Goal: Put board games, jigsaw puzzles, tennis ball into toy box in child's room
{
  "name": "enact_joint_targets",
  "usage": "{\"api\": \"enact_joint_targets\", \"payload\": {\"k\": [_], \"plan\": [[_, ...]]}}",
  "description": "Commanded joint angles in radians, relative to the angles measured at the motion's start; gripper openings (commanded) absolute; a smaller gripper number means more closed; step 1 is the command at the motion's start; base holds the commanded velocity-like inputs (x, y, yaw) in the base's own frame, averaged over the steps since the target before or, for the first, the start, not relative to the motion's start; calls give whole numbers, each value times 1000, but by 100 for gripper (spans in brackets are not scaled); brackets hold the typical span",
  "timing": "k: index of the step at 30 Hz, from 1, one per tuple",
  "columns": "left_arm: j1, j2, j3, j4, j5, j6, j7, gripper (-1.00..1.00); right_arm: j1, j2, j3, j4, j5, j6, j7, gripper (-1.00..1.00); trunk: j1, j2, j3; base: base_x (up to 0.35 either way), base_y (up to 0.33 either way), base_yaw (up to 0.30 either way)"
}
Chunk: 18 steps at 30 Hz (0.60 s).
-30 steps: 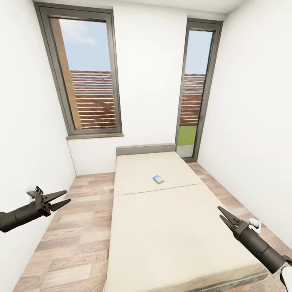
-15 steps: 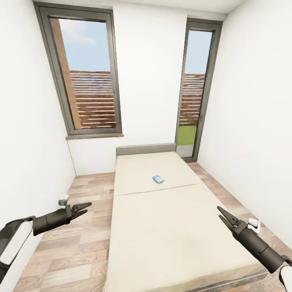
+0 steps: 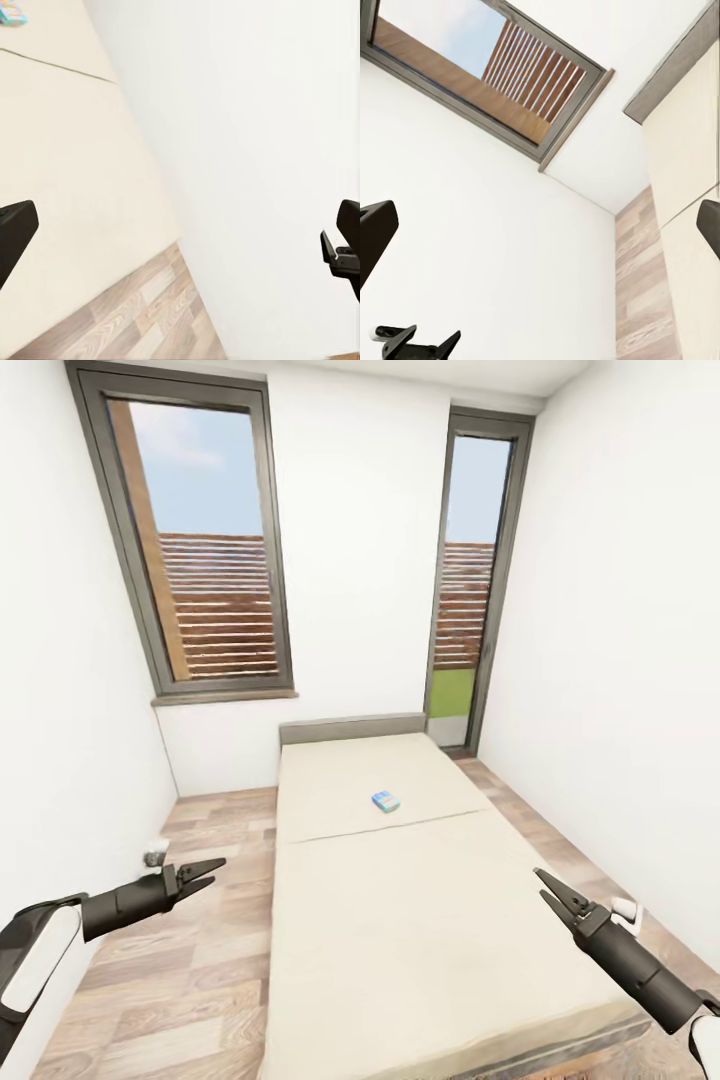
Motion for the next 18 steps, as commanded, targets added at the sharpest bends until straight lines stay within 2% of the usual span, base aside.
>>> {"api": "enact_joint_targets", "payload": {"k": [1, 8, 18], "plan": [[0, 0, 2, 0, 0, 4, -3, 100, -1, 0, -1, 0, -2, 6, 2, 100, 0, -1, 0, 0, 97, -247], [0, 0, 7, 0, 1, 4, -4, 100, -1, 0, -2, 1, -2, 5, 0, 100, 0, -1, 0, 0, 55, -265], [0, 1, 11, 0, 2, 4, -4, 100, -1, 0, -2, 1, -2, 5, -1, 100, 0, -1, 3, 37, 161, -276]]}}
